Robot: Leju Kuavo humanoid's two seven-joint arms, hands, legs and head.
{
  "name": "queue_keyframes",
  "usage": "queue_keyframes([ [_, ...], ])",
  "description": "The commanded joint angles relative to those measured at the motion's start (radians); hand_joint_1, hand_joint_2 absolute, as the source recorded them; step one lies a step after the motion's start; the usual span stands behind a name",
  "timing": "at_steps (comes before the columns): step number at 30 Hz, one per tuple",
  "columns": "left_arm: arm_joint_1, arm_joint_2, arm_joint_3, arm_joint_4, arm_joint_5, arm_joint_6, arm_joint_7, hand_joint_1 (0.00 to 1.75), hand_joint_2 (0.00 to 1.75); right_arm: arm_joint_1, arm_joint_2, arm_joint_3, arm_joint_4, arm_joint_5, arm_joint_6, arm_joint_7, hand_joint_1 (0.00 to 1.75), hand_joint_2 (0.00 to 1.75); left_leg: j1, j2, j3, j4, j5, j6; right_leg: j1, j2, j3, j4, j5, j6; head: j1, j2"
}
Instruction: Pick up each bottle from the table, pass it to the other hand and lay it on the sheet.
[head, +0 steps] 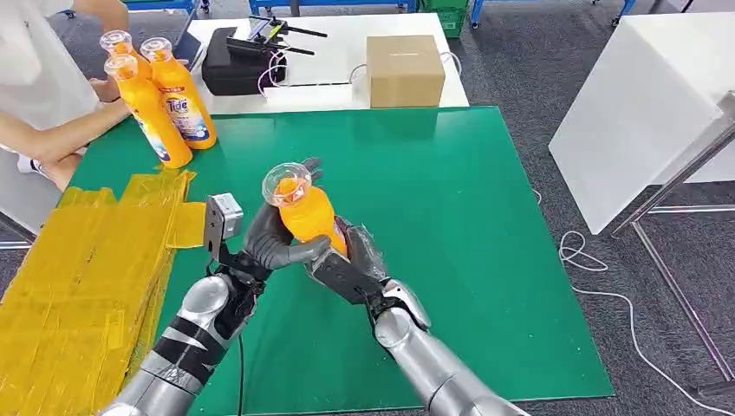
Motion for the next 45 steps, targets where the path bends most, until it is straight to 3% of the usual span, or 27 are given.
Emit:
queue_keyframes([
  [1,-0.064,-0.016,-0.068,0.077,-0.007,0.008,0.007,0.0,1.75,-0.05,-0.014,0.108,0.062,0.033,-0.008,0.001,1.75,1.75,0.001,-0.003,0.001,0.0,0.0,0.0,0.001,-0.003,0.002,0.0,-0.001,0.001,0.0,0.0],
  [7,-0.077,-0.024,-0.066,0.1,0.002,0.009,0.011,0.0,1.75,-0.052,-0.01,0.123,0.081,0.037,-0.015,0.002,1.75,1.75,0.001,-0.003,0.001,0.0,0.0,0.0,0.001,-0.003,0.002,0.0,-0.001,0.001,0.0,0.0],
  [8,-0.076,-0.025,-0.063,0.102,0.002,0.014,0.011,0.82,1.75,-0.053,-0.01,0.125,0.083,0.035,-0.016,0.003,1.75,1.75,0.002,-0.004,0.002,0.001,-0.001,0.0,0.002,-0.004,0.003,-0.001,-0.001,0.001,0.0,0.0],
  [9,-0.075,-0.027,-0.059,0.104,0.004,0.017,0.01,1.75,1.75,-0.052,-0.01,0.124,0.084,0.034,-0.018,0.003,1.75,1.75,0.001,-0.003,0.001,0.0,-0.001,0.0,0.001,-0.003,0.003,-0.001,-0.001,0.001,0.0,0.0],
  [26,-0.057,-0.014,-0.036,0.075,-0.007,0.062,0.003,1.75,1.75,-0.021,-0.044,0.06,0.041,-0.027,-0.034,-0.011,1.75,1.75,0.001,-0.002,0.001,0.0,0.0,0.0,0.001,-0.003,0.002,-0.001,0.0,0.0,0.0,0.0],
  [28,-0.047,-0.007,-0.028,0.059,-0.03,0.09,-0.005,1.75,1.75,0.003,-0.048,0.023,0.007,-0.053,-0.059,-0.014,1.17,1.75,0.001,-0.003,0.002,0.0,0.0,0.0,0.001,-0.004,0.003,-0.001,-0.001,0.001,0.0,0.0],
  [29,-0.046,-0.004,-0.024,0.056,-0.028,0.09,-0.004,1.75,1.75,0.006,-0.051,0.022,0.003,-0.054,-0.057,-0.014,1.17,1.75,0.0,-0.003,0.001,0.0,0.0,0.0,0.0,-0.003,0.002,-0.001,0.0,0.0,0.0,0.0],
  [30,-0.04,0.0,-0.022,0.048,-0.046,0.106,-0.005,1.75,1.75,0.018,-0.056,0.014,-0.018,-0.06,-0.064,-0.01,0.0,1.75,0.001,-0.003,0.002,-0.001,0.0,0.0,0.001,-0.004,0.003,-0.001,-0.001,0.001,0.0,0.0],
  [32,-0.037,0.013,-0.03,0.04,-0.222,0.287,-0.016,1.75,1.75,0.058,-0.077,-0.031,-0.088,-0.101,-0.072,0.0,0.0,1.75,0.001,-0.002,0.001,-0.001,0.0,0.0,0.001,-0.002,0.002,-0.001,0.0,0.0,0.0,0.0],
  [35,-0.02,0.022,0.005,0.038,-0.335,0.397,-0.011,1.75,1.75,0.132,-0.128,-0.085,-0.23,-0.143,-0.068,-0.002,0.0,1.75,0.001,-0.003,0.001,-0.001,0.0,0.0,0.0,-0.003,0.002,-0.001,-0.001,0.001,0.0,0.0],
  [36,-0.015,0.03,0.012,0.038,-0.392,0.461,-0.011,1.75,1.75,0.15,-0.14,-0.096,-0.266,-0.146,-0.071,-0.003,0.0,0.0,0.002,-0.005,0.004,-0.001,-0.001,-0.001,0.002,-0.006,0.007,-0.003,-0.002,0.001,0.0,0.0],
  [37,-0.006,0.035,0.031,0.04,-0.477,0.533,-0.004,1.75,1.75,0.189,-0.164,-0.112,-0.347,-0.142,-0.069,-0.002,0.0,0.0,0.001,-0.004,0.002,-0.001,0.0,0.0,0.001,-0.004,0.003,-0.002,-0.001,0.001,0.0,0.0],
  [39,0.001,0.041,0.042,0.034,-0.477,0.53,-0.004,1.75,1.75,0.206,-0.177,-0.116,-0.386,-0.135,-0.064,0.008,0.0,0.0,0.001,-0.005,0.003,-0.002,0.0,0.0,0.001,-0.005,0.005,-0.002,-0.001,0.001,0.0,0.0],
  [45,0.001,0.034,0.046,0.036,-0.507,0.548,0.002,1.75,1.75,0.206,-0.168,-0.118,-0.383,-0.128,-0.066,0.01,0.0,0.0,0.001,-0.004,0.001,0.0,-0.001,-0.001,0.001,-0.004,0.003,-0.001,-0.001,0.0,0.0,0.0],
])
